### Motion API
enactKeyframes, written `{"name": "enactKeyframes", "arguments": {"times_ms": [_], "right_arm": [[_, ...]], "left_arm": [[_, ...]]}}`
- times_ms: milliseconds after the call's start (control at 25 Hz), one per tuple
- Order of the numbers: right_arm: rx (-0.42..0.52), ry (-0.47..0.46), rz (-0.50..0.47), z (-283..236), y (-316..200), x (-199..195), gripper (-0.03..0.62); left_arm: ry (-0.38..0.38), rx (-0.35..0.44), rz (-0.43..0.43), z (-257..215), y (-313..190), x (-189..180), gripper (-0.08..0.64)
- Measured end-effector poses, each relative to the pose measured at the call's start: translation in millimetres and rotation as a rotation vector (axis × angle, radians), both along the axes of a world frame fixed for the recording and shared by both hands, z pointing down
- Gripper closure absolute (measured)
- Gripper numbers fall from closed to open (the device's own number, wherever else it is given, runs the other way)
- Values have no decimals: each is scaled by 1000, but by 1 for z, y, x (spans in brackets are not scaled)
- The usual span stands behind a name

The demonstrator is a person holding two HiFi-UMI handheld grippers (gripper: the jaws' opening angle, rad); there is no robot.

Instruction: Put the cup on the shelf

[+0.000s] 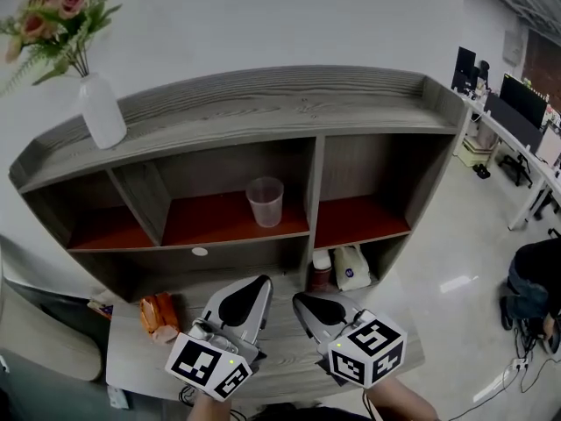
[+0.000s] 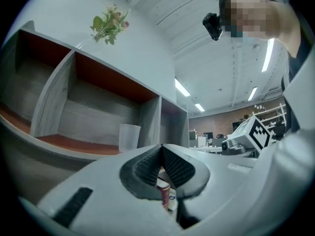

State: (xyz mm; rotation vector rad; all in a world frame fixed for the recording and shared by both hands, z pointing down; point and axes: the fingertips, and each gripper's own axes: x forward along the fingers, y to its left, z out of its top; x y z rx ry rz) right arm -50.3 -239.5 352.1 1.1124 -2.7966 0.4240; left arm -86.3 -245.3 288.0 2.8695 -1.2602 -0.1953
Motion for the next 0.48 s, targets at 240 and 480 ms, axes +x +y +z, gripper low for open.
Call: {"name": "enactKeyframes", "arguments": {"times_ms": [240, 480], "right_arm": [[9, -23, 22, 5, 6, 9, 594], [9, -21, 38, 15, 9, 11, 594]], "left_arm": [[-135, -33, -60, 35, 8, 6, 563], [-236, -61, -91, 61, 18, 4, 563]]}}
